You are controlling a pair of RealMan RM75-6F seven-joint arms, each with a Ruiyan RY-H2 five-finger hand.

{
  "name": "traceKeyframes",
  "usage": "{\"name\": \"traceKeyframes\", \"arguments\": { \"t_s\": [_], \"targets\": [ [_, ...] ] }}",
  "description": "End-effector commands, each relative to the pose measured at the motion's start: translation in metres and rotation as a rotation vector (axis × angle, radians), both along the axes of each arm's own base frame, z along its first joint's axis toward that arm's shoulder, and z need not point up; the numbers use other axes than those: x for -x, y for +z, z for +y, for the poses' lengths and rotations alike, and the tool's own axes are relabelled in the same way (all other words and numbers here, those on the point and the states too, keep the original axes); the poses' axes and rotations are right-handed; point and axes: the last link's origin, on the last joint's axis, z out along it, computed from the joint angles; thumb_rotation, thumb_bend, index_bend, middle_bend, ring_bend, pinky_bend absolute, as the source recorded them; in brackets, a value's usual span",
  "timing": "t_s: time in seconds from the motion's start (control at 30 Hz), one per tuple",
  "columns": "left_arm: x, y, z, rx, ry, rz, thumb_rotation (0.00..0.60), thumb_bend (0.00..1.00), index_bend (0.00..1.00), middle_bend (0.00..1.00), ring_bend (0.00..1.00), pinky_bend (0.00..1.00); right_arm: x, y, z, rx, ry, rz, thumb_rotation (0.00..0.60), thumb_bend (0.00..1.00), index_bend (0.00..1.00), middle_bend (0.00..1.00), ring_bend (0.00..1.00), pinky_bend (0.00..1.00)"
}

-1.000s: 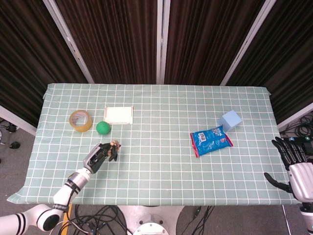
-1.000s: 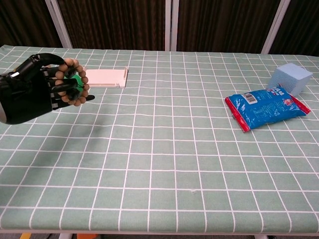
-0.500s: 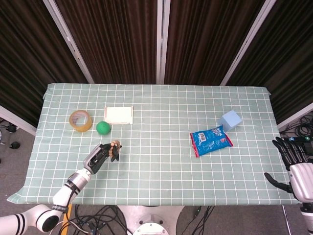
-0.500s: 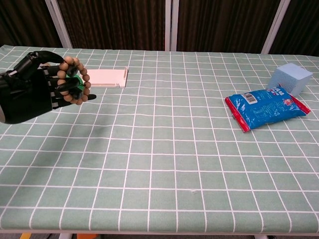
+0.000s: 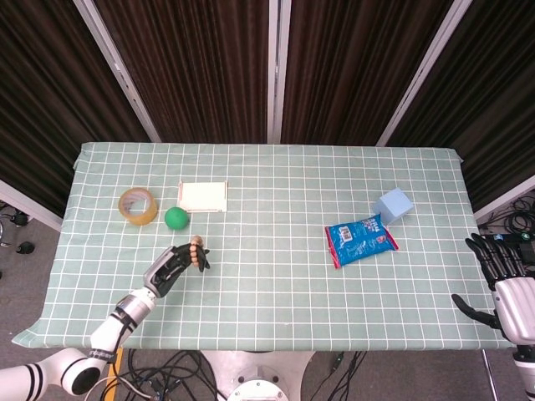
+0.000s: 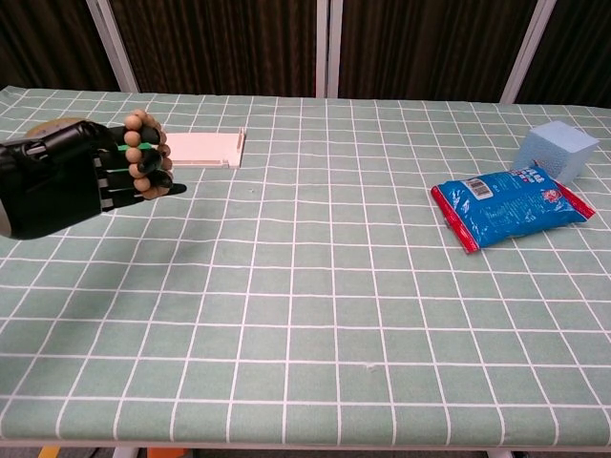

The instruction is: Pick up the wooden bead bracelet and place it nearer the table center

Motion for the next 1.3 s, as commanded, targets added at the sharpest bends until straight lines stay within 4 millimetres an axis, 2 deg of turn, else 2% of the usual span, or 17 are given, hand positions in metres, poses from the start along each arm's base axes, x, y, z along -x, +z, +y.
{"name": "traceKeyframes", "arguments": {
  "t_s": [0.03,0.13,0.2,0.23,0.33,0.37,0.43,0.53,0.63,0.77,0.97,1.07,1.17,1.3],
  "targets": [
    [-0.001,0.000,0.000,0.001,-0.004,-0.002,0.475,0.96,0.45,0.55,0.38,0.10,0.000,0.000,0.000,0.000,-0.001,0.000,0.600,0.10,0.00,0.05,0.00,0.00],
    [-0.002,0.001,0.000,-0.001,-0.012,-0.005,0.483,0.97,0.37,0.46,0.31,0.10,0.000,0.000,0.000,0.000,-0.002,0.000,0.600,0.10,0.00,0.05,0.00,0.00],
    [-0.002,0.001,0.000,-0.003,-0.014,-0.015,0.454,0.97,0.31,0.41,0.26,0.10,0.000,0.000,-0.001,-0.001,-0.002,0.001,0.600,0.10,0.00,0.05,0.00,0.00],
    [-0.002,0.002,0.001,-0.008,-0.014,-0.020,0.397,0.97,0.29,0.39,0.24,0.10,0.001,0.000,-0.001,-0.001,-0.002,0.001,0.600,0.10,0.00,0.05,0.00,0.00],
    [-0.002,0.004,0.002,-0.028,-0.011,-0.040,0.175,0.94,0.26,0.36,0.22,0.10,0.001,0.000,-0.001,-0.003,-0.005,-0.001,0.600,0.10,0.00,0.05,0.00,0.00],
    [-0.001,0.004,0.003,-0.034,-0.013,-0.041,0.127,0.92,0.26,0.36,0.22,0.10,0.001,0.000,-0.001,-0.003,-0.006,-0.001,0.600,0.10,0.00,0.05,0.00,0.00],
    [0.000,0.007,0.005,-0.053,-0.030,-0.029,0.061,0.86,0.25,0.36,0.22,0.10,0.002,0.000,-0.002,-0.004,-0.006,-0.001,0.600,0.10,0.00,0.05,0.00,0.00],
    [0.002,0.009,0.007,-0.100,-0.085,0.025,0.011,0.76,0.25,0.35,0.22,0.10,0.002,0.000,-0.002,-0.006,-0.007,-0.001,0.600,0.10,0.00,0.05,0.00,0.00],
    [0.006,0.007,0.010,-0.137,-0.172,0.134,0.000,0.65,0.24,0.35,0.20,0.09,0.002,-0.001,-0.002,-0.009,-0.004,-0.002,0.600,0.10,0.00,0.05,0.00,0.00],
    [0.016,-0.002,0.014,-0.205,-0.318,0.363,0.000,0.52,0.24,0.35,0.20,0.09,0.003,-0.001,-0.002,-0.010,-0.004,-0.005,0.600,0.10,0.00,0.05,0.00,0.00],
    [0.027,-0.011,0.019,-0.293,-0.486,0.674,0.000,0.41,0.24,0.35,0.20,0.09,0.004,-0.001,-0.002,-0.009,-0.005,-0.006,0.600,0.10,0.00,0.05,0.00,0.00],
    [0.030,-0.011,0.020,-0.345,-0.577,0.826,0.000,0.19,0.24,0.34,0.19,0.08,0.004,-0.001,-0.002,-0.011,-0.003,-0.008,0.600,0.10,0.00,0.05,0.00,0.00],
    [0.027,-0.010,0.019,-0.395,-0.602,0.880,0.000,0.04,0.23,0.33,0.18,0.08,0.004,-0.002,-0.002,-0.012,0.000,-0.011,0.600,0.10,0.00,0.05,0.00,0.00],
    [0.028,-0.008,0.021,-0.472,-0.640,0.968,0.000,0.00,0.23,0.32,0.18,0.08,0.005,-0.002,-0.002,-0.013,0.000,-0.015,0.600,0.10,0.00,0.05,0.00,0.00]
  ]
}}
